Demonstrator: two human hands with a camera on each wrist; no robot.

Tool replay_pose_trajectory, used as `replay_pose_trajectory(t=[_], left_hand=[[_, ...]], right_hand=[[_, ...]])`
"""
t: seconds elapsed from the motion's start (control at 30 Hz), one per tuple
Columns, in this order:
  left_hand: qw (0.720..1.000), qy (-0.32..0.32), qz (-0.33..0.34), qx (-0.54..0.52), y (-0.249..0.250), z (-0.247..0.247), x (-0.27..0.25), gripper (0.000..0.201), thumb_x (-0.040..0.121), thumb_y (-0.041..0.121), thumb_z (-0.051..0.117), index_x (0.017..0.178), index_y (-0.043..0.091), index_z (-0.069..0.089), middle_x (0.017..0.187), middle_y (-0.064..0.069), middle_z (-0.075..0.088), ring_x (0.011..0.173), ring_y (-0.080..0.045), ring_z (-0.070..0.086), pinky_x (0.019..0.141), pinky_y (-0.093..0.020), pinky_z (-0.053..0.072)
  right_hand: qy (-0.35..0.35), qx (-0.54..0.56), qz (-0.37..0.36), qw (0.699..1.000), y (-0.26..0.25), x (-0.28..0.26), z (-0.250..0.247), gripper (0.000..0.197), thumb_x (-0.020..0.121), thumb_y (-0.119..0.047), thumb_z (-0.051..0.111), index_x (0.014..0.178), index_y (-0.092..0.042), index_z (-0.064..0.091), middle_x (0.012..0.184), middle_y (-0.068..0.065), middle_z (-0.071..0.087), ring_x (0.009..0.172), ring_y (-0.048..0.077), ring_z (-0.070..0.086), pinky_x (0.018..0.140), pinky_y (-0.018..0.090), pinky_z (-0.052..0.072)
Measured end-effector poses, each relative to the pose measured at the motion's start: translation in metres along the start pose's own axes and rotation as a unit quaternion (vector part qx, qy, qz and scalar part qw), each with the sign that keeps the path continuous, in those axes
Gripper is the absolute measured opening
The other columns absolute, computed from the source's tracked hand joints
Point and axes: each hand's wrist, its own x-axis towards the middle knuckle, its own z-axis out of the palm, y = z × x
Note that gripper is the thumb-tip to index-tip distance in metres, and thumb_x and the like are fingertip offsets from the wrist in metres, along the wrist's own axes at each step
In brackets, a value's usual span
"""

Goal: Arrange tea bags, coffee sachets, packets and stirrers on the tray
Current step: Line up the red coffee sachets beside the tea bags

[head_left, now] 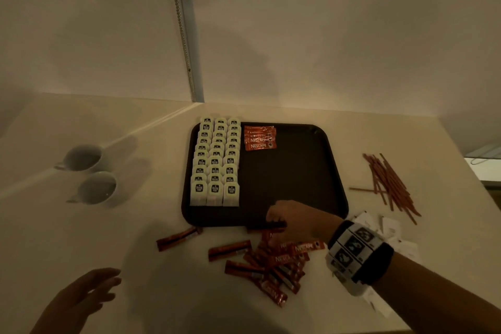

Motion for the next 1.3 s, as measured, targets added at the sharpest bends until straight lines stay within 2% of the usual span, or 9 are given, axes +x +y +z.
replay_pose_trajectory(t=[0.17,0.33,0.47,0.67,0.83,1.0,1.1,1.2,1.3], left_hand=[[1.0,-0.005,-0.012,0.008,-0.023,-0.004,-0.013,0.014,0.093,0.007,0.054,0.093,0.011,0.068,0.093,-0.011,0.071,0.087,-0.034,0.063,0.081,-0.039,0.042],[1.0,-0.011,-0.018,0.021,-0.038,-0.011,-0.015,0.014,0.093,0.007,0.054,0.095,0.01,0.068,0.096,-0.013,0.07,0.087,-0.034,0.063,0.082,-0.038,0.042],[0.999,-0.013,-0.022,0.025,-0.045,-0.017,-0.015,0.015,0.094,0.009,0.053,0.097,0.011,0.068,0.097,-0.011,0.07,0.09,-0.034,0.064,0.083,-0.039,0.042],[1.0,-0.01,-0.024,0.013,-0.054,-0.023,-0.016,0.015,0.093,0.007,0.054,0.097,0.009,0.068,0.098,-0.013,0.071,0.09,-0.034,0.064,0.085,-0.04,0.041],[1.0,-0.012,-0.01,0.001,-0.049,-0.025,-0.014,0.014,0.093,0.008,0.054,0.096,0.011,0.068,0.098,-0.012,0.071,0.089,-0.034,0.064,0.083,-0.04,0.043],[0.999,-0.02,0.024,-0.008,-0.021,-0.021,-0.009,0.013,0.092,0.004,0.056,0.096,0.009,0.067,0.096,-0.015,0.071,0.086,-0.034,0.063,0.077,-0.038,0.042],[0.996,-0.046,0.08,0.018,0.015,-0.013,-0.006,0.015,0.09,0.003,0.057,0.092,0.013,0.068,0.092,-0.012,0.073,0.084,-0.034,0.066,0.078,-0.042,0.045],[0.982,-0.095,0.151,0.055,0.064,0.009,-0.004,0.004,0.086,0.026,0.069,0.089,0.026,0.072,0.086,0.007,0.074,0.083,-0.023,0.069,0.081,-0.04,0.05],[0.955,-0.159,0.241,0.062,0.117,0.034,0.001,0.047,0.06,0.07,0.071,0.094,0.037,0.069,0.1,0.009,0.071,0.086,-0.009,0.068,0.077,-0.021,0.052]], right_hand=[[0.01,-0.067,0.111,0.992,0.005,-0.028,0.065,0.095,0.065,-0.057,0.075,0.14,-0.02,0.03,0.137,0.004,0.033,0.124,0.022,0.034,0.105,0.039,0.038],[0.072,-0.063,0.209,0.973,0.007,-0.032,0.1,0.12,0.06,-0.073,0.067,0.148,-0.022,0.003,0.152,0.008,0.013,0.136,0.029,0.022,0.106,0.049,0.035],[0.108,-0.056,0.199,0.972,0.01,-0.029,0.109,0.102,0.072,-0.069,0.059,0.148,-0.023,0.008,0.151,0.007,0.016,0.135,0.028,0.024,0.108,0.047,0.034],[0.146,-0.048,0.117,0.981,0.01,-0.027,0.109,0.054,0.095,-0.042,0.046,0.139,-0.018,0.029,0.142,0.004,0.033,0.123,0.019,0.037,0.103,0.031,0.036],[0.151,-0.031,0.1,0.983,0.007,-0.022,0.105,0.038,0.098,-0.035,0.041,0.132,-0.018,0.037,0.135,0.003,0.041,0.116,0.015,0.042,0.096,0.026,0.041],[0.133,-0.035,0.074,0.988,0.006,-0.031,0.084,0.047,0.093,-0.037,0.052,0.134,-0.02,0.036,0.133,0.002,0.042,0.117,0.016,0.043,0.1,0.028,0.04],[0.13,0.028,0.036,0.991,-0.005,-0.041,0.052,0.031,0.095,-0.037,0.049,0.121,-0.019,0.045,0.116,-0.001,0.05,0.101,0.009,0.049,0.091,0.023,0.042],[0.151,0.124,-0.01,0.981,-0.023,-0.042,0.01,0.013,0.098,-0.026,0.044,0.109,-0.02,0.048,0.099,-0.008,0.05,0.086,0.003,0.049,0.08,0.021,0.043],[0.158,0.168,-0.049,0.972,-0.047,-0.034,-0.033,0.017,0.098,-0.022,0.044,0.114,-0.018,0.047,0.093,-0.007,0.053,0.076,0.005,0.051,0.068,0.016,0.042]])
